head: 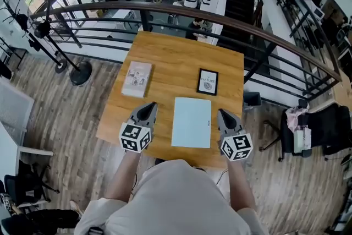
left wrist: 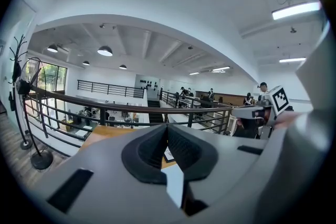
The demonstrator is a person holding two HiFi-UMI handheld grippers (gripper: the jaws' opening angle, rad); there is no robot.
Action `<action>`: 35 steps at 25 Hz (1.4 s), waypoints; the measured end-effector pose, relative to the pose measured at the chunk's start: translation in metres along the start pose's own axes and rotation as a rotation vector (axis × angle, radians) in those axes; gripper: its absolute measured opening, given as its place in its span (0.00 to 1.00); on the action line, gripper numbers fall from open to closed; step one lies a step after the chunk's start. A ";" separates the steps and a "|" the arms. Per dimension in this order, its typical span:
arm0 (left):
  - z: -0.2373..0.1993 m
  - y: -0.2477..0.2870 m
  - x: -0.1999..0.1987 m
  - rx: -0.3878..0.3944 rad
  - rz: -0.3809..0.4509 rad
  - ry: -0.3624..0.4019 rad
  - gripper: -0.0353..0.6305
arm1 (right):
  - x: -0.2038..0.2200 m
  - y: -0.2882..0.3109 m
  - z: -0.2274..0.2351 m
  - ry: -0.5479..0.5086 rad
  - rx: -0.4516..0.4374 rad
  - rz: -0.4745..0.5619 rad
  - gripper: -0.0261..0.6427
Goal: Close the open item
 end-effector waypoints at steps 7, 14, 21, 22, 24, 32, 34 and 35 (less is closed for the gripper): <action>-0.003 0.003 -0.004 0.005 0.025 -0.002 0.04 | -0.008 0.000 0.003 -0.010 0.019 0.041 0.04; -0.002 0.007 -0.007 0.023 0.041 0.004 0.04 | -0.012 -0.005 0.007 -0.025 0.038 0.066 0.04; 0.000 0.011 -0.011 0.033 0.051 0.013 0.04 | -0.012 -0.006 0.007 -0.023 0.044 0.083 0.04; 0.000 0.012 -0.012 0.034 0.051 0.014 0.04 | -0.013 -0.005 0.007 -0.023 0.045 0.084 0.04; -0.001 0.013 -0.013 0.034 0.050 0.014 0.04 | -0.015 -0.004 0.008 -0.023 0.045 0.086 0.04; -0.002 0.013 -0.012 0.037 0.049 0.010 0.04 | -0.016 -0.004 0.007 -0.030 0.043 0.087 0.04; 0.000 0.013 -0.012 0.037 0.050 0.009 0.04 | -0.016 -0.006 0.007 -0.032 0.042 0.087 0.04; 0.000 0.013 -0.012 0.037 0.051 0.009 0.04 | -0.017 -0.006 0.007 -0.032 0.042 0.087 0.04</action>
Point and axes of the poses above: the fingertips, and each gripper's own axes: y forward along the fingers, z to its right, x out of its underside, the point moved 10 cm from there along -y, backward along the fingers, and after that the axes turned 5 degrees about x, right-handed, at the moved point
